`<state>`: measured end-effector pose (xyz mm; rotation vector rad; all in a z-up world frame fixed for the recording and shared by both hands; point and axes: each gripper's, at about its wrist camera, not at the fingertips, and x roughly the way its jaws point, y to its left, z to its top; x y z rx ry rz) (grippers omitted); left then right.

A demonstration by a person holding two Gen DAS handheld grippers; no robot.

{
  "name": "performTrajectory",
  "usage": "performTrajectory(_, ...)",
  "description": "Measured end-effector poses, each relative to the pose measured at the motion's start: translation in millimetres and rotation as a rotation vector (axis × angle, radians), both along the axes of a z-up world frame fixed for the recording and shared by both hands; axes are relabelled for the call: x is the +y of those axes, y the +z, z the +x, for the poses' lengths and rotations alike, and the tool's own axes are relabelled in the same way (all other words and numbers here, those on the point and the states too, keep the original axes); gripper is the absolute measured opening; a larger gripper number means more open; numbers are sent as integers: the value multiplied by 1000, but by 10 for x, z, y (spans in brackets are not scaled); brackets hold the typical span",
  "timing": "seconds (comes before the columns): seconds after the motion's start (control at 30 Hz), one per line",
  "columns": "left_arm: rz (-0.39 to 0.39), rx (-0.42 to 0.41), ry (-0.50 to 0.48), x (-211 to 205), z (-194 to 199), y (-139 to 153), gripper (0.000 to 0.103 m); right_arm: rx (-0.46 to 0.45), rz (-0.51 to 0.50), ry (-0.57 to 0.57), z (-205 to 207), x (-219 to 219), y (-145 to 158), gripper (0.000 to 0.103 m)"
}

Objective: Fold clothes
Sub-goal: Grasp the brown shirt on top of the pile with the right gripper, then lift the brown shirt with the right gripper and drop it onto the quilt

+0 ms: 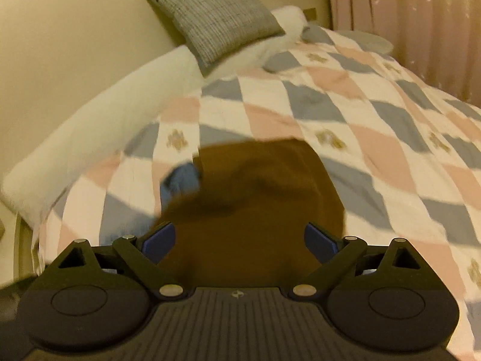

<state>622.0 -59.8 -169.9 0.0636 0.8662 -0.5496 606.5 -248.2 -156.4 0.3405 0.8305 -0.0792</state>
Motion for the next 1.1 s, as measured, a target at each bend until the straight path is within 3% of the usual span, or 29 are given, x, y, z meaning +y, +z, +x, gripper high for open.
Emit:
performTrajectory(0.17, 37, 10, -26, -197, 339, -271, 98, 49, 4, 24, 647, 29, -168, 100)
performTrajectory(0.23, 36, 39, -29, -237, 423, -374, 88, 110, -27, 31, 831, 41, -302, 96)
performTrajectory(0.27, 34, 52, -32, -256, 459, -417, 75, 147, -47, 28, 900, 40, -375, 82)
performTrajectory(0.3, 29, 64, -39, -277, 473, -442, 60, 184, -66, 25, 968, 38, -448, 59)
performTrajectory(0.33, 16, 74, -54, -300, 464, -464, 50, 197, -48, 20, 954, -11, -497, 45)
performTrajectory(0.37, 2, 76, -71, -318, 427, -457, 32, 207, -26, 15, 932, -64, -545, 11)
performTrajectory(0.4, -5, 67, -86, -351, 388, -438, 18, 188, 13, -8, 847, -142, -547, 7)
performTrajectory(0.47, -12, 34, -116, -423, 279, -379, 8, 139, 80, -66, 618, -322, -506, 5)
performTrajectory(0.6, -59, -22, -234, -606, -111, -139, 7, 33, 206, -204, -36, -761, -316, 4)
performTrajectory(0.8, -115, -22, -468, -774, -1190, 117, 7, -123, 470, -452, -1689, -1382, -123, 3)
performTrajectory(0.97, -159, -14, -665, -897, -2132, 312, 7, -139, 639, -635, -3379, -1442, -226, 3)
performTrajectory(1.1, -153, 41, -790, -903, -2914, 289, 7, -95, 681, -732, -4617, -1240, -328, 3)
